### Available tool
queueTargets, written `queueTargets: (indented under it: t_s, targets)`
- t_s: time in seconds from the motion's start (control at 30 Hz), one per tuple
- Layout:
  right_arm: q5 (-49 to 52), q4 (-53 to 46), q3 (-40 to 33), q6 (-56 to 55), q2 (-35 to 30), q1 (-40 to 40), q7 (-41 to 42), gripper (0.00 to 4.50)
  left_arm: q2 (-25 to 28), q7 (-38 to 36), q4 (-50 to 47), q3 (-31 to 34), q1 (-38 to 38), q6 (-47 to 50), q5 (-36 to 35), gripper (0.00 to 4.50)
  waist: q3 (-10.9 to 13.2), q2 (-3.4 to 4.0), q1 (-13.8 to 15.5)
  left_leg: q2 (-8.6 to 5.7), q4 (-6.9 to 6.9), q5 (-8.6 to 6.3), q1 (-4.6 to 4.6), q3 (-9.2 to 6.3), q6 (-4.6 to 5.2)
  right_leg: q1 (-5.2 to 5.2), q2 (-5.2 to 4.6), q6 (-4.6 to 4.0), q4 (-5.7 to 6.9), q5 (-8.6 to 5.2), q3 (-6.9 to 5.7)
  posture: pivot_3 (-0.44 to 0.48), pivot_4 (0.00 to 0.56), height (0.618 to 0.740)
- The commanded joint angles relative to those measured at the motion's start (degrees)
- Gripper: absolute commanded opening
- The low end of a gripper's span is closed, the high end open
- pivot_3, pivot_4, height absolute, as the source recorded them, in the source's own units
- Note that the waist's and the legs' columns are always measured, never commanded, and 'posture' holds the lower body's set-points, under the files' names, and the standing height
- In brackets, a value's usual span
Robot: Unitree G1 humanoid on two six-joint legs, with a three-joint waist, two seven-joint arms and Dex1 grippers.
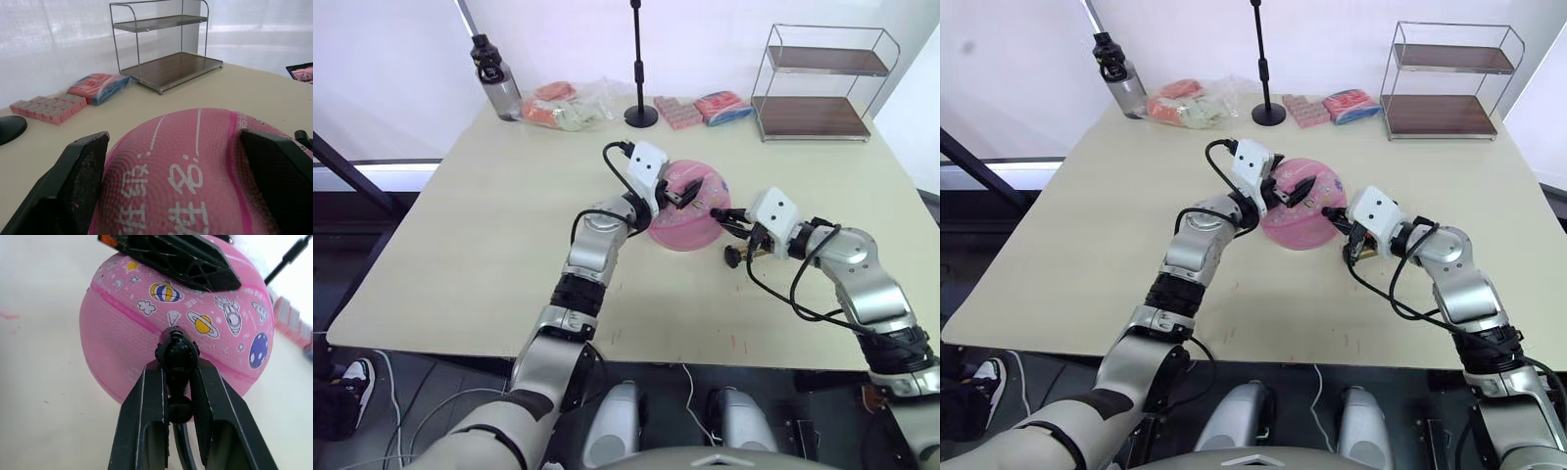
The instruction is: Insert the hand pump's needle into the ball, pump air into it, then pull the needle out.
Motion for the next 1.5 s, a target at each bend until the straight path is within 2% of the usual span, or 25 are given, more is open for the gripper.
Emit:
queueTargets:
  t_s: [0.03,0.23,0.43,0.67,0.83,1.03,1.2,1.23,1.27,1.5]
  targets:
    - [4.6,-7.5,-2.3,5.8,0.5,1.3,-0.5,0.13,-0.2,3.1,8.4,-1.9,2.5,0.3,3.9,4.50,0.0,0.01,0.2,0.00,0.00,0.00,0.00,-0.01,0.00,0.00,0.00,0.00,0.00,0.00,-0.01,0.000,0.150,0.740]
    - [5.7,-12.3,-4.1,9.6,-1.2,0.7,-1.7,0.13,-1.8,7.7,17.3,-1.0,0.7,-5.0,4.6,4.50,0.0,0.00,1.2,-0.04,0.00,-0.01,-0.06,-0.02,0.01,0.01,-0.04,0.01,-0.06,0.00,-0.04,0.000,0.150,0.740]
    - [7.1,-14.5,-5.5,12.3,-4.2,-0.7,-0.8,0.13,-2.0,8.5,23.5,-1.3,-0.4,-7.9,4.7,4.50,0.0,-0.01,1.9,-0.16,0.00,0.00,-0.15,-0.14,0.03,0.00,-0.08,0.19,-0.14,-0.12,-0.07,0.000,0.150,0.740]
    - [9.5,-17.5,-7.9,14.7,-9.2,-0.7,0.9,0.13,-2.0,8.8,25.9,-2.3,0.3,-8.7,5.2,4.50,0.0,0.00,2.4,-0.44,0.00,0.03,-0.33,-0.40,0.12,0.00,-0.20,0.18,-0.20,-0.12,-0.07,0.000,0.150,0.740]
    - [11.1,-19.3,-8.8,15.9,-12.0,-0.6,0.5,0.13,-2.1,9.1,26.9,-2.8,0.3,-8.9,5.1,4.50,-0.1,0.02,2.8,-0.88,0.02,0.11,-0.87,-1.03,0.27,-0.03,-0.21,0.25,-0.44,-0.16,-0.08,0.000,0.150,0.740]
    - [11.3,-20.5,-8.6,15.4,-14.9,-0.4,0.2,0.13,-2.1,9.5,28.1,-3.3,-0.1,-8.7,5.2,4.50,-0.1,0.03,2.9,-1.00,0.01,0.09,-0.95,-1.23,0.30,0.00,-0.21,0.35,-0.49,-0.22,-0.08,0.000,0.150,0.740]
    - [11.3,-21.5,-9.5,14.6,-18.0,-0.3,1.4,0.13,-2.7,9.5,29.6,-3.8,-0.3,-9.0,5.5,4.50,-1.2,-0.17,0.8,-0.85,0.00,0.10,-0.46,-1.33,0.30,0.33,-0.12,0.69,-0.43,-0.44,-0.08,0.000,0.150,0.740]
    - [11.5,-21.5,-9.7,14.4,-18.5,-0.1,1.7,0.13,-2.9,9.5,29.8,-3.8,-0.4,-9.2,5.5,4.50,-1.2,-0.24,0.5,-0.82,-0.04,0.05,0.11,-1.39,0.21,0.83,-0.12,0.51,-0.45,-0.57,-0.08,0.000,0.150,0.740]
    - [11.8,-21.5,-10.0,14.3,-18.7,0.1,1.8,0.13,-3.0,9.4,30.0,-3.7,-0.4,-9.3,5.5,4.50,-1.3,-0.26,0.3,-0.80,-0.04,-0.06,0.26,-1.46,0.03,0.97,-0.14,0.51,-0.46,-0.59,-0.08,0.000,0.150,0.740]
    - [9.4,-17.7,-10.4,9.3,-16.7,3.7,-1.0,0.13,-3.6,8.2,28.8,-2.7,-0.7,-10.5,5.1,4.50,-1.6,0.13,-0.3,-0.66,-0.06,-0.08,0.39,-1.62,-0.03,0.99,-0.31,0.53,-0.39,-0.56,-0.07,0.000,0.150,0.740]
